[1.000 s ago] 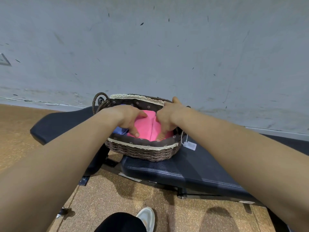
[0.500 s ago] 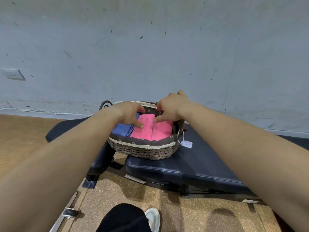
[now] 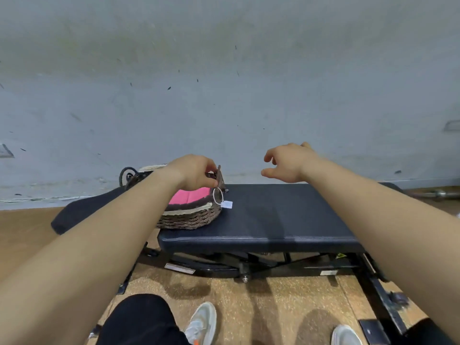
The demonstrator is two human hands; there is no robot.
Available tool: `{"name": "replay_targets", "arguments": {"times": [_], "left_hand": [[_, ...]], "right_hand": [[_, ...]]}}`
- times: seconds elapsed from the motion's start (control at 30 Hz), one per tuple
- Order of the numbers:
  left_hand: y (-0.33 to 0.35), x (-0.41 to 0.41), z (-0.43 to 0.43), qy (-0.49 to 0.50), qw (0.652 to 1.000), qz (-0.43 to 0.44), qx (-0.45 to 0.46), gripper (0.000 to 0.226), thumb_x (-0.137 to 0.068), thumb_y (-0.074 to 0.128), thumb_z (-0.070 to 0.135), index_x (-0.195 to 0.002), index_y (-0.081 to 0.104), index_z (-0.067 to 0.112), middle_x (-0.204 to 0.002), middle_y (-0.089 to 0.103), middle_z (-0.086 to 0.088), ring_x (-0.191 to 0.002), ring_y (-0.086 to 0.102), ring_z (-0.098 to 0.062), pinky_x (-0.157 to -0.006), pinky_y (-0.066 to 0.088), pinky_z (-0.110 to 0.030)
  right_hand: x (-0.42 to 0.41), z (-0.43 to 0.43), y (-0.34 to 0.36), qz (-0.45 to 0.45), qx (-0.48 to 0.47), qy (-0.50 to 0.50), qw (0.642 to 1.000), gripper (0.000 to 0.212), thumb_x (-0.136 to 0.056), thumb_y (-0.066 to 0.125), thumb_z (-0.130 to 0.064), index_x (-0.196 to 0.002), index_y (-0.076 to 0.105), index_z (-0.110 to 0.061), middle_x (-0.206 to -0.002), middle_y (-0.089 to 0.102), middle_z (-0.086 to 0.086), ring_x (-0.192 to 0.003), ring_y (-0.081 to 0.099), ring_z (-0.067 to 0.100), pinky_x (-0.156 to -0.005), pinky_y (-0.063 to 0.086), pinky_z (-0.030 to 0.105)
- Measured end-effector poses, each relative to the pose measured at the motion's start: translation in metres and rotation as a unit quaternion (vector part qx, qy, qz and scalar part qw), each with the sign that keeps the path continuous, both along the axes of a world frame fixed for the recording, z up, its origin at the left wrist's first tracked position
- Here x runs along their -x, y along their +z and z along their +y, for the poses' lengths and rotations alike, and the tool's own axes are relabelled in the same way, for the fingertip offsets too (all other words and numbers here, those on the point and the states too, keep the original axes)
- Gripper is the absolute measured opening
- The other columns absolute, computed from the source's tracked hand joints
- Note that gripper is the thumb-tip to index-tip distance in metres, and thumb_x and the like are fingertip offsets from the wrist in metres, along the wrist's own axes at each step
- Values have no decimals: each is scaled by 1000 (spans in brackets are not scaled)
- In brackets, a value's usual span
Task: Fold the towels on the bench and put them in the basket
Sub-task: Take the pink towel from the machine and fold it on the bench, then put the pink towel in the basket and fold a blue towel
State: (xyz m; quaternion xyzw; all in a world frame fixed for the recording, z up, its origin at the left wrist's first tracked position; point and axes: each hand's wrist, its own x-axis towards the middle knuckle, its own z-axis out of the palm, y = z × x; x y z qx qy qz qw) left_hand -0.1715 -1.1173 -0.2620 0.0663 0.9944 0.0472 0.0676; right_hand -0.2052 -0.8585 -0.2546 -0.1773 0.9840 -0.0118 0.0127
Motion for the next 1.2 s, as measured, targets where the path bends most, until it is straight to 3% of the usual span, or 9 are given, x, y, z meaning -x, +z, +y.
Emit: {"name": "replay_targets", "arguments": {"times": [0.17,0.4,0.7,0.9,1.07,1.2], "left_hand": [[-8,-10,76,-50,998,-15,20,53,-91,59,47,-140,47,29,-120,67,3,-116,59,-20,-98,47,-36],[-39,21,177,-133,991,5,2,60,-94,57,44,-148,37,27,-150,45,2,-134,45,-23,-105,41,-37],[-119,174,247,-157,987,17,-1,61,-97,49,49,-151,31,26,-155,37,4,-137,41,-26,-107,41,-42],[-166,253,242,-86,995,-37,-17,57,-99,45,49,-147,37,20,-149,44,-6,-133,45,-31,-106,41,-44],[-147,247,231,-78,990,-121,8,55,-96,50,44,-140,44,12,-138,52,-17,-123,52,-38,-100,45,-48],[-77,232,245,-72,981,-177,18,59,-94,47,47,-145,39,18,-142,52,-12,-124,52,-33,-99,46,-44]], "right_hand": [[-38,74,-7,-21,-20,-47,998,56,-93,49,-59,-141,47,-30,-130,63,-6,-125,52,24,-104,29,43],[-35,152,-29,-28,-49,-87,995,61,-92,50,-59,-144,44,-27,-138,56,3,-129,47,27,-105,31,45],[103,210,-122,-36,2,-133,990,56,-99,46,-49,-148,38,-25,-146,46,6,-135,39,30,-108,29,49],[199,210,-152,-87,31,-167,982,58,-98,43,-50,-148,39,-20,-148,44,9,-138,37,33,-110,27,51],[198,204,-130,-171,17,-147,974,59,-97,45,-51,-145,41,-16,-148,43,11,-139,35,33,-110,26,52],[174,215,-71,-213,17,-130,968,62,-98,44,-52,-149,37,-17,-151,40,9,-139,34,33,-110,25,54]]}}
